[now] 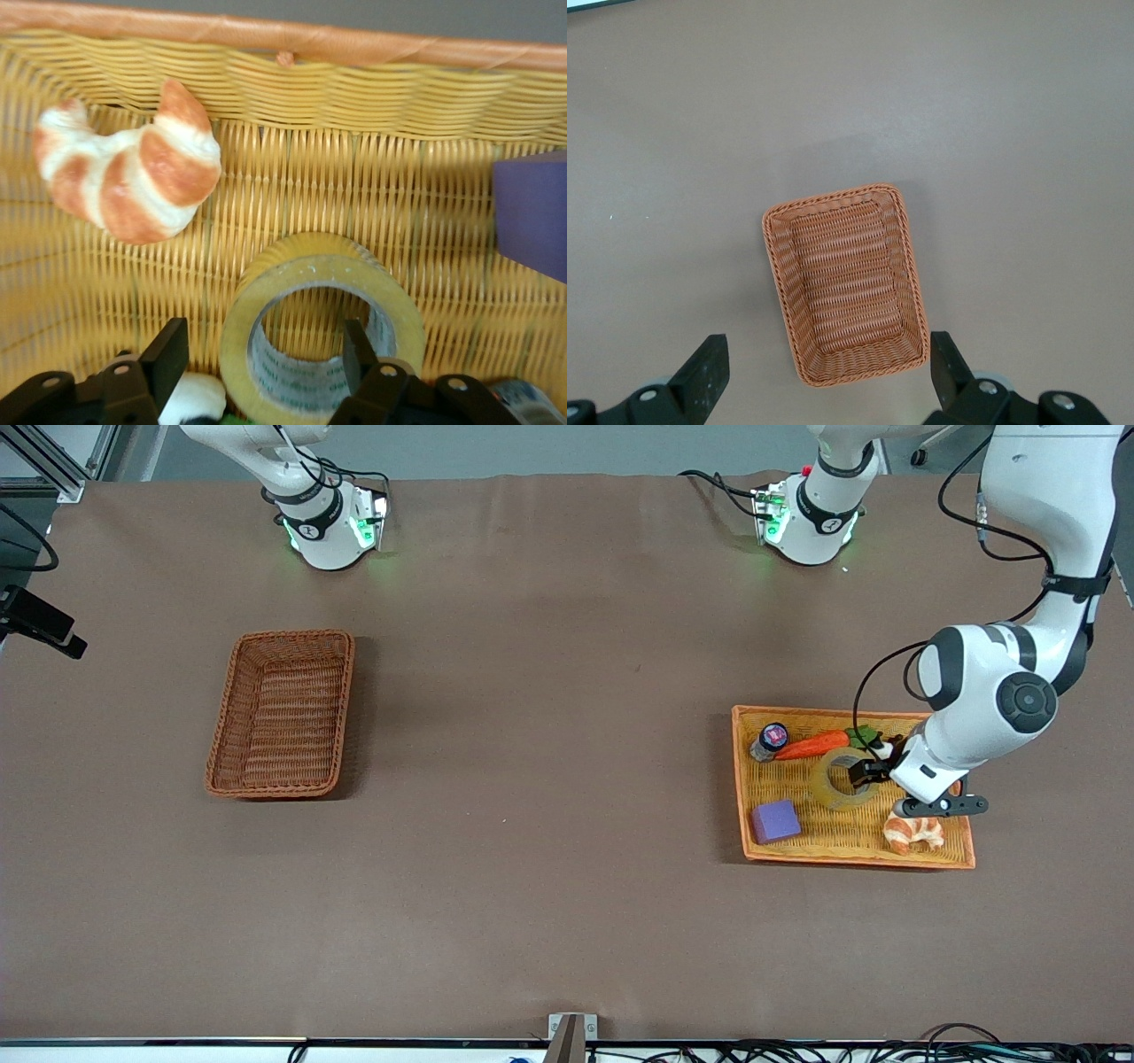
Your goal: Move tape to another basket
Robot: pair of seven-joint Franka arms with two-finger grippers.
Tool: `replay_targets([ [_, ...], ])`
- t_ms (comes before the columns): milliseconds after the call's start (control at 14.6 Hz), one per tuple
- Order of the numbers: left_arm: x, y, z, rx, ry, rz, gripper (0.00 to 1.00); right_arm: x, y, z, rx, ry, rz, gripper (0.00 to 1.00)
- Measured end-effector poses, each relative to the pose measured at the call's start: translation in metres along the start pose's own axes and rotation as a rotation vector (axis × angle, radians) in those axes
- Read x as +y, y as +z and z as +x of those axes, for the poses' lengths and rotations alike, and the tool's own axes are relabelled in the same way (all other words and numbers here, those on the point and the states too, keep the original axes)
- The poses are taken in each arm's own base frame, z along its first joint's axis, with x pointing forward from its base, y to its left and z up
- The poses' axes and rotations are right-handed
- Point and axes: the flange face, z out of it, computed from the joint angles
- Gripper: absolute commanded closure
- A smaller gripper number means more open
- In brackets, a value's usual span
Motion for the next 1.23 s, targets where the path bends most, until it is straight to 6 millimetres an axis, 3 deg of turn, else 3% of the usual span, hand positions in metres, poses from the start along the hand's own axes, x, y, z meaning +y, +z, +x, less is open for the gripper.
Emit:
replay_targets([
  [137,0.000,0.016,-0.001,-0.014,0.000,-0.002,0.49,0.000,0.000,0.000,0.000,0.000,0.000,0.00],
  [411,-0.002,0.029,-0.003,-0.027,-0.004,-0.002,0.77,0.001,0.000,0.000,0.000,0.002,0.000,0.00],
  [549,-0.001,0.030,-0.003,-0.029,-0.002,-0.002,0.97,0.001,0.000,0.000,0.000,0.002,0.000,0.00],
  [754,0.004,0.023,0.002,-0.011,0.005,-0.005,1.00,0.005,0.000,0.001,0.000,-0.001,0.000,0.00],
  [891,0.013,-0.004,0.010,-0.005,0.020,-0.006,1.00,0.008,0.000,0.001,0.000,-0.002,0.000,0.00],
  [960,0.021,-0.027,0.014,-0.027,0.033,-0.006,1.00,0.008,0.000,0.001,0.000,-0.003,0.000,0.00],
  [1234,0.082,-0.141,0.025,-0.079,0.056,-0.010,1.00,0.008,0.000,0.001,0.000,-0.003,0.000,0.00],
])
